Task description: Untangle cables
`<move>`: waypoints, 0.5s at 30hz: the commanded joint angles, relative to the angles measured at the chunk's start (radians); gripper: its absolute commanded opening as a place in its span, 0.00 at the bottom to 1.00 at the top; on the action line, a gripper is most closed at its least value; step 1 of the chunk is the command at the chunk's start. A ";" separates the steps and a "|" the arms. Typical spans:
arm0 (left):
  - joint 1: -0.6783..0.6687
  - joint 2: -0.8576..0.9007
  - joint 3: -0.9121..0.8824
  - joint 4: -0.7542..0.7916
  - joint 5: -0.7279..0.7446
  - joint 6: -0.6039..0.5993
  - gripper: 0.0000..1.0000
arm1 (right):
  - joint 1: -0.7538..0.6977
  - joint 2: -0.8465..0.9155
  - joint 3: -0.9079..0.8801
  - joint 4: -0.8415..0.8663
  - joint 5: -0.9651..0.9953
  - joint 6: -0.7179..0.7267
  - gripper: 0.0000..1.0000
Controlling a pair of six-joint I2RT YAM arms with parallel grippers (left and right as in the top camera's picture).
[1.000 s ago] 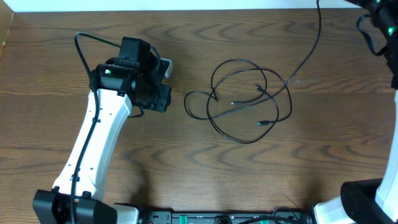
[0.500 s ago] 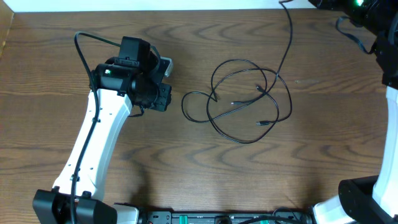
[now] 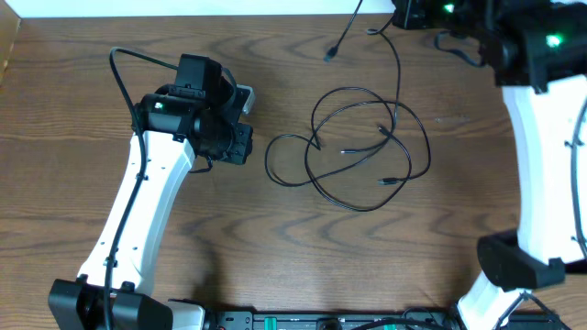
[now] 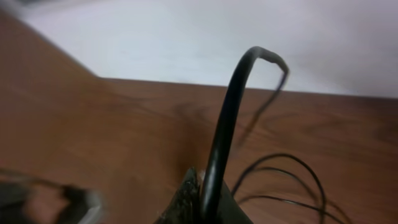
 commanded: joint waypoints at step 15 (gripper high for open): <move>0.003 0.004 -0.003 -0.002 0.000 -0.011 0.31 | -0.135 0.173 -0.003 -0.255 0.297 0.122 0.90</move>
